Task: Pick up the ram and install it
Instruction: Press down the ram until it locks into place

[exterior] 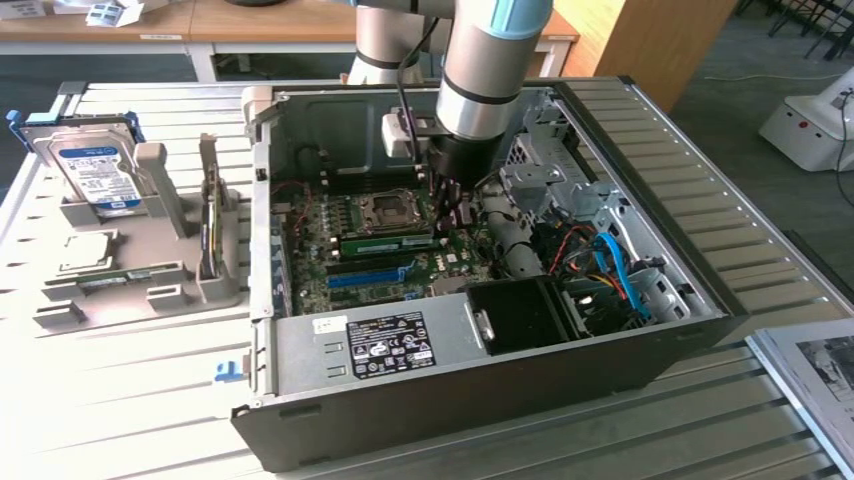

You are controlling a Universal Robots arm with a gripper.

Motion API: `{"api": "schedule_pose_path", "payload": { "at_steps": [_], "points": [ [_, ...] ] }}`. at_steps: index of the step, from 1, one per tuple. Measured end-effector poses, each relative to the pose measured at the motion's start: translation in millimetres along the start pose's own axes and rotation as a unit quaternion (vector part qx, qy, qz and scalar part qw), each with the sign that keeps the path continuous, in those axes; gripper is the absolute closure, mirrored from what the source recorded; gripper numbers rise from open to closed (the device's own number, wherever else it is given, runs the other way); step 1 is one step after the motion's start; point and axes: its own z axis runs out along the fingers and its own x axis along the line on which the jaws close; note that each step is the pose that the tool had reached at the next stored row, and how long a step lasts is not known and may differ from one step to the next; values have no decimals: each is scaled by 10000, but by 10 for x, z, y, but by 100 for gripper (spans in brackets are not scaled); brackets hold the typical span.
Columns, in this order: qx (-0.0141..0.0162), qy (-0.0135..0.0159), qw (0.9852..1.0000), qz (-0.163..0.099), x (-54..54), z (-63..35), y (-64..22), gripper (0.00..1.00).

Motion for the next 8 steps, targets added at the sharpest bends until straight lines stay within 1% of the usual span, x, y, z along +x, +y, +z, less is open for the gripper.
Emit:
{"api": "schedule_pose_path", "payload": {
  "at_steps": [8],
  "points": [
    [0, 1, 10000, 0, 0, 6, 0, 90]
  ]
}}
